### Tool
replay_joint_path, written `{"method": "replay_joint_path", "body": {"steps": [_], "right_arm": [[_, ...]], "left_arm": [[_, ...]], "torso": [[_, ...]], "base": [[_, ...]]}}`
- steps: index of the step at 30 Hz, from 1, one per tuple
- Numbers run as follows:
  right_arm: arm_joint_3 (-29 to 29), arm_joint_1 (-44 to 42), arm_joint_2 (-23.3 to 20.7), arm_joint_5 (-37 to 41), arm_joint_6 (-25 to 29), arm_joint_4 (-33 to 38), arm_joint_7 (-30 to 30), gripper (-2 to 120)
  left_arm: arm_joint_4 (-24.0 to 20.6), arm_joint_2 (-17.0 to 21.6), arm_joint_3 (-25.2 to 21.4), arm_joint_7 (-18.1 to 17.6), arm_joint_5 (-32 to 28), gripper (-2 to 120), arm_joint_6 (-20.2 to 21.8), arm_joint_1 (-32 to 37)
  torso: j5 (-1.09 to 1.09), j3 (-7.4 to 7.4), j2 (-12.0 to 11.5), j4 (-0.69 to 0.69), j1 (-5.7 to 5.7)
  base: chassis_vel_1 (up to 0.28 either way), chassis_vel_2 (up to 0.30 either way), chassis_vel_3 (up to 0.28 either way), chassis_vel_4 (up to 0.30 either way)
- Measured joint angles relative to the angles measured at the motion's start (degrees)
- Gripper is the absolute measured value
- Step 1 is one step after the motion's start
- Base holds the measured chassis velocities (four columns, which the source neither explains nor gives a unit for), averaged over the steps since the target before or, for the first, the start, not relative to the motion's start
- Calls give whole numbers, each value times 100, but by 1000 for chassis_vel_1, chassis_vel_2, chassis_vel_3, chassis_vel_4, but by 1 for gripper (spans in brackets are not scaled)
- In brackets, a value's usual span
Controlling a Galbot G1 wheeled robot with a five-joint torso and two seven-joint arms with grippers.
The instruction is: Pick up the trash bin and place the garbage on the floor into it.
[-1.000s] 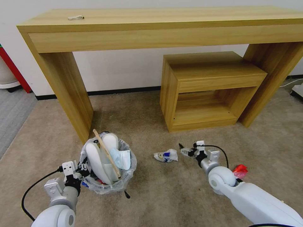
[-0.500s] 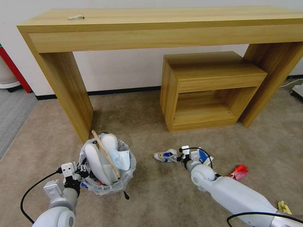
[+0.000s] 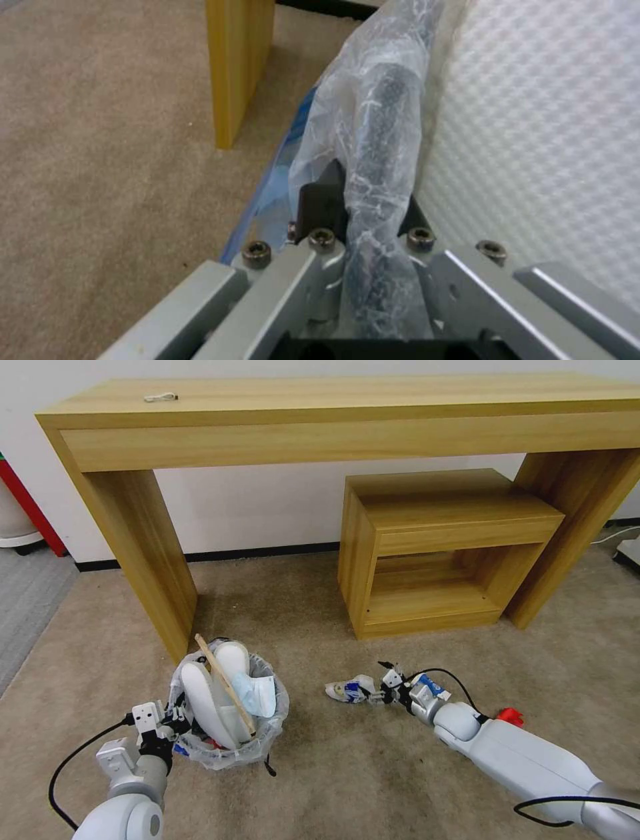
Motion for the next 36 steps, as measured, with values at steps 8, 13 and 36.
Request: {"method": "replay_joint_path", "body": {"steps": [8, 13, 36], "right_arm": [[-120, 225, 423, -88, 130, -905, -406, 92], [-122, 292, 648, -157, -31, -1167, -399, 89], [-129, 573, 2154, -883, 58, -2820, -627, 82]], "left_arm": [[4, -16, -37, 4, 19, 3, -46, 48], [-20, -26, -35, 4, 19, 3, -48, 53], [-276, -10, -29, 18, -34, 3, -131, 201]], "torso": [[-1, 0, 0, 1, 0], [-2, 0, 0, 1, 0], [-1, -1, 0, -1, 0]], "base": [[0, 0, 0, 0], [0, 0, 0, 0], [0, 0, 0, 0]]}}
